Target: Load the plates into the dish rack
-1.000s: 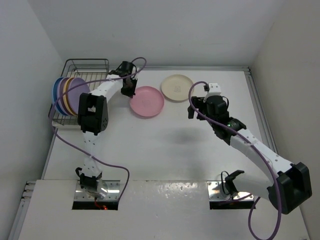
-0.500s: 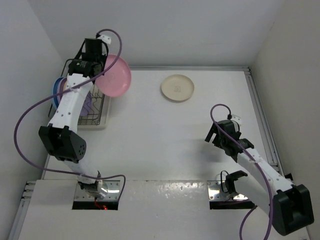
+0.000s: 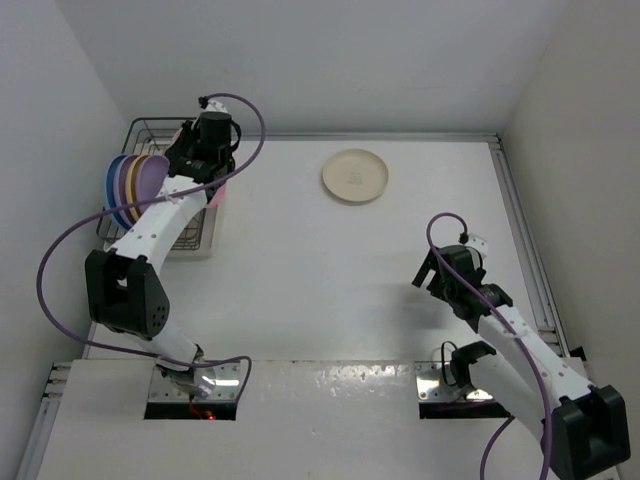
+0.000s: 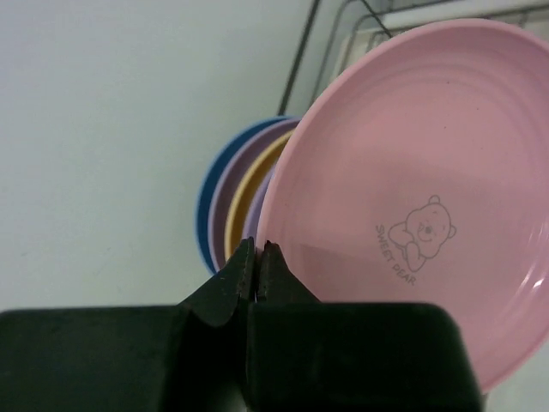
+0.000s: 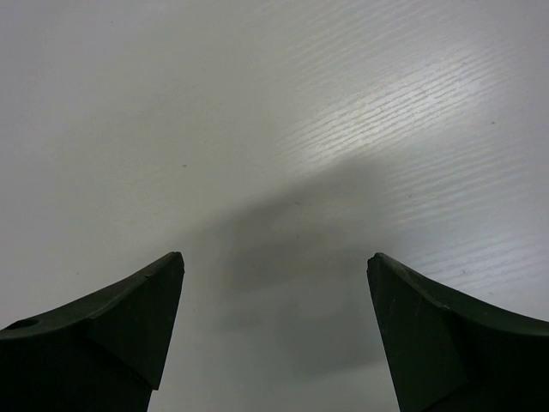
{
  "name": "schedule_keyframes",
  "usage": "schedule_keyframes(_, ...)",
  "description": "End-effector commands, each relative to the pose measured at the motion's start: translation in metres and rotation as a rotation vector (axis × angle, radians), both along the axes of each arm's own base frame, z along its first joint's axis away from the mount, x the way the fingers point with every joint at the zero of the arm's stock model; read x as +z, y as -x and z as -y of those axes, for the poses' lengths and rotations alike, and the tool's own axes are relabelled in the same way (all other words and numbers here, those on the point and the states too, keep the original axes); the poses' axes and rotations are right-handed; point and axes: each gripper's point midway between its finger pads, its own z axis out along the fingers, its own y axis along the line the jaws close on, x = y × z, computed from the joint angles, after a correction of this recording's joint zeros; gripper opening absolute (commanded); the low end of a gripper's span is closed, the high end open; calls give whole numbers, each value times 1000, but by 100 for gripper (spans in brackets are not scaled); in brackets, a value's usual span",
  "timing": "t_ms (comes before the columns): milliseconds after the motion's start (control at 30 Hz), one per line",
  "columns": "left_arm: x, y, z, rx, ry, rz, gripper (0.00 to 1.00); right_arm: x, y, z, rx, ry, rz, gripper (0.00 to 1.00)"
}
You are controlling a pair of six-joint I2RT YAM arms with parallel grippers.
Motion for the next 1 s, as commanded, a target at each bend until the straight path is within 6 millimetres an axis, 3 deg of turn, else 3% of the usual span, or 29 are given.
schedule_keyframes(0,58,23,-29,173,-74,155,0,20,-11,-1,-10,2,57,88)
schedule_keyframes(133,88,26,-30,167,-90,186,0,21,-13,2,-20,10,76,88)
schedule_keyframes(233,96,31,-32,173,-107,181,0,19,-14,2,-25,9,74,88)
schedule_keyframes(400,89,37,-47,182,-167,138,0,21,-16,2,-13,19,78,88)
schedule_keyframes(433,79,36,-49,160,-184,105,0,22,-16,2,-13,18,81,88)
schedule_keyframes(533,82,44,-60,163,-260,106,0,20,-14,4,-7,32,76,88)
schedule_keyframes(567,69,45,-60,145,-286,72,0,21,-13,5,-9,37,77,88)
schedule_keyframes(633,64,46,-66,147,-313,61,0,19,-11,6,-11,40,75,88)
schedule_keyframes(967,37,39,-65,68,-359,36,0,20,-11,9,-29,37,99,88)
